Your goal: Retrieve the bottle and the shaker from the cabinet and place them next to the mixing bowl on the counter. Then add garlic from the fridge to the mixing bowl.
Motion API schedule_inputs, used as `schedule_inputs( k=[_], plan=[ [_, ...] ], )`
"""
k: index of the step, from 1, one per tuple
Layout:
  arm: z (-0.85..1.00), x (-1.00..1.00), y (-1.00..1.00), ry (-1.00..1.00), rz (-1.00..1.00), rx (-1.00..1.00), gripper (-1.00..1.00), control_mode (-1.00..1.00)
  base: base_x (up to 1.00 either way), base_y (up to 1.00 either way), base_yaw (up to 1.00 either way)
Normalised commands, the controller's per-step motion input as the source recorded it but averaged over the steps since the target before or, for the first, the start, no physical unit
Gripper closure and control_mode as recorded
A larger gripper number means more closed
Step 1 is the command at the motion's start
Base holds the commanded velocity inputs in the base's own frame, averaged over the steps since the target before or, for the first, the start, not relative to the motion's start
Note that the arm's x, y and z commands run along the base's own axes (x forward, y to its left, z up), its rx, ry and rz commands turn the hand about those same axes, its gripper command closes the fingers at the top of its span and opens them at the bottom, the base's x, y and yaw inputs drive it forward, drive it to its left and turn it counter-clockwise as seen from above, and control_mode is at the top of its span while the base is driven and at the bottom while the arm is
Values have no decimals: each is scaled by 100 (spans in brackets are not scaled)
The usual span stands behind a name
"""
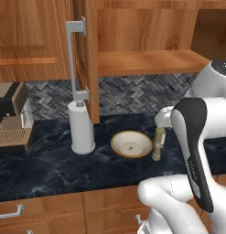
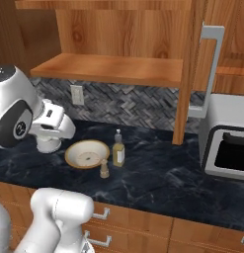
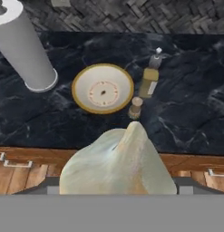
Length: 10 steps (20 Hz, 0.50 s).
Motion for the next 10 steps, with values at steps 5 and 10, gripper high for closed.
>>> schedule_inputs(
  k=[5, 10],
  plan=[
    [-60, 79, 16, 28, 0, -12, 100, -100, 0, 0, 0],
    [-4, 99, 14, 34, 0, 0, 100, -100, 0, 0, 0]
  ],
)
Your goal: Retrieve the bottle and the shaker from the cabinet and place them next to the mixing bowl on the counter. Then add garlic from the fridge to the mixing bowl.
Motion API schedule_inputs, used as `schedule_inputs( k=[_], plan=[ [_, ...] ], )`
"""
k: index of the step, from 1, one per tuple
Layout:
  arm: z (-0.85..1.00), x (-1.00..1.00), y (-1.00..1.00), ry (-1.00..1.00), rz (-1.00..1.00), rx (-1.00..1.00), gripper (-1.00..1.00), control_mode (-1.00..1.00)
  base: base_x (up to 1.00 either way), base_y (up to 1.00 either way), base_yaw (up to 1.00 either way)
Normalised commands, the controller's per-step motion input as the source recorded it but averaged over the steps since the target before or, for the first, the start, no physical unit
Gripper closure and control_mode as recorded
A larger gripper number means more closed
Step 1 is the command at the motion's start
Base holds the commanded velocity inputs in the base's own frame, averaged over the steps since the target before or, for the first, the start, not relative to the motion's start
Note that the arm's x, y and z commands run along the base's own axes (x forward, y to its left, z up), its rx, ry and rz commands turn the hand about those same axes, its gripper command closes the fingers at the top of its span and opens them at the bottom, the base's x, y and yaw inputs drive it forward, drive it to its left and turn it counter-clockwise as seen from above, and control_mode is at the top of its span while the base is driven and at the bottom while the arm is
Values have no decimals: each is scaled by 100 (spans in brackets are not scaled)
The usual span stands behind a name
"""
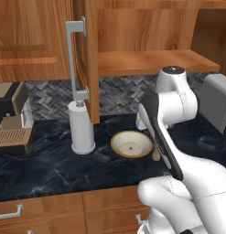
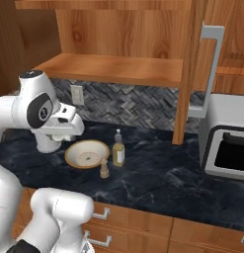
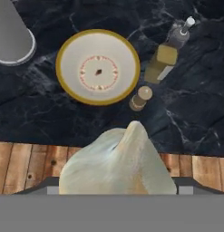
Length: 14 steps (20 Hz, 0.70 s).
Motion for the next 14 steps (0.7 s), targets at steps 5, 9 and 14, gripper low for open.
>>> schedule_inputs(
  k=[5, 9, 14],
  plan=[
    [-16, 98, 1, 21, 0, 0, 100, -100, 0, 0, 0],
    [-39, 61, 0, 1, 0, 0, 100, -100, 0, 0, 0],
    [-45, 55, 0, 0, 0, 0, 100, -100, 0, 0, 0]
  ],
)
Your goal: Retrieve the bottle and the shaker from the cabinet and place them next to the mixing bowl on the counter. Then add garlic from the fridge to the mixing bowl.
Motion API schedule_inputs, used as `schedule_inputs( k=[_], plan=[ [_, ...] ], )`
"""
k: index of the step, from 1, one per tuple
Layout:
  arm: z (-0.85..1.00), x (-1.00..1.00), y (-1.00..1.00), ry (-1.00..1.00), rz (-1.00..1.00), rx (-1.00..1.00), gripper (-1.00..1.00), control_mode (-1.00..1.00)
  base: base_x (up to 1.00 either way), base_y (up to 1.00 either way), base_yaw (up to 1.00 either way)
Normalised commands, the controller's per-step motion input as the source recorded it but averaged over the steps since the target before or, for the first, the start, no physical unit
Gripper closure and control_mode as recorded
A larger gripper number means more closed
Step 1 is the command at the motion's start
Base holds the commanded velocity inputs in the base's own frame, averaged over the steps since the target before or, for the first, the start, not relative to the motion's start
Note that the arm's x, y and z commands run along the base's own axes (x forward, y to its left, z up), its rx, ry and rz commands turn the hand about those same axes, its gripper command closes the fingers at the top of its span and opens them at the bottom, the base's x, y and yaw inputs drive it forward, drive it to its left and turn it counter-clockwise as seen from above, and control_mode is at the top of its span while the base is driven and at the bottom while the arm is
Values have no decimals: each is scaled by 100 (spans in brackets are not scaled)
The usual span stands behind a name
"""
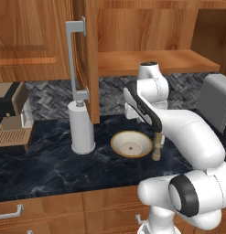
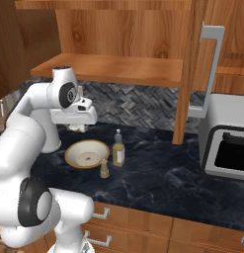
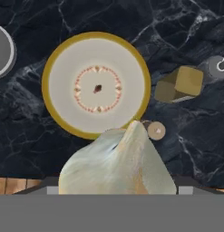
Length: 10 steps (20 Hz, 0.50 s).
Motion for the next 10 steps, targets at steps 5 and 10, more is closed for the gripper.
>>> schedule_inputs(
  k=[5, 10],
  plan=[
    [-48, 38, 0, 0, 0, 1, 100, -100, 0, 0, 0],
    [-49, 8, 0, 0, 0, 9, 100, -100, 0, 0, 0]
  ],
)
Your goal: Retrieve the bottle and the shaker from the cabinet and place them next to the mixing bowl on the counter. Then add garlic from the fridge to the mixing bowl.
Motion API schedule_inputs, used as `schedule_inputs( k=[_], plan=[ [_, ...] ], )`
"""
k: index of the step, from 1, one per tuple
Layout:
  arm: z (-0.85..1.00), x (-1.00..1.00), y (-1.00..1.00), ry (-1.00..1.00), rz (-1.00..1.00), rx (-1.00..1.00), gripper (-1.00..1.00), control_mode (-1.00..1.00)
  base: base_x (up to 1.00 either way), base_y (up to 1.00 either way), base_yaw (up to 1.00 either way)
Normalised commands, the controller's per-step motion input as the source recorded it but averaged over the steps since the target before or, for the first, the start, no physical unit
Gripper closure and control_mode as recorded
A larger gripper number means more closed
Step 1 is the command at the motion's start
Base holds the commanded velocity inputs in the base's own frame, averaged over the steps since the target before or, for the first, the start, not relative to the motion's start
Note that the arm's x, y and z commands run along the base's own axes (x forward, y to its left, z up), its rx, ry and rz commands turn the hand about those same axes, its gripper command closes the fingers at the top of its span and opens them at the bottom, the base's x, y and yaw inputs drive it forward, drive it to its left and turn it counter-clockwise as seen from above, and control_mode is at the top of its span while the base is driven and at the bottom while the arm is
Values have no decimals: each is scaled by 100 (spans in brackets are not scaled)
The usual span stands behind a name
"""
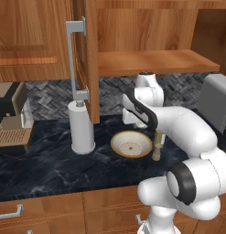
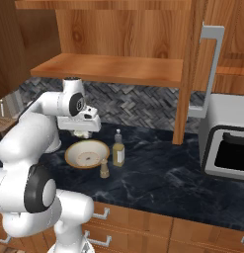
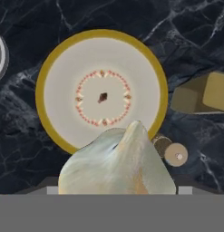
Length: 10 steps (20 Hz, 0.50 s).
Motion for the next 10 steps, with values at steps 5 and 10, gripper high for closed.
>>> schedule_inputs(
  k=[5, 10],
  plan=[
    [-61, -9, 9, -1, 0, 5, 100, -100, 0, 0, 0],
    [-71, 0, 27, -3, 0, 0, 100, -100, 0, 0, 0]
  ],
)
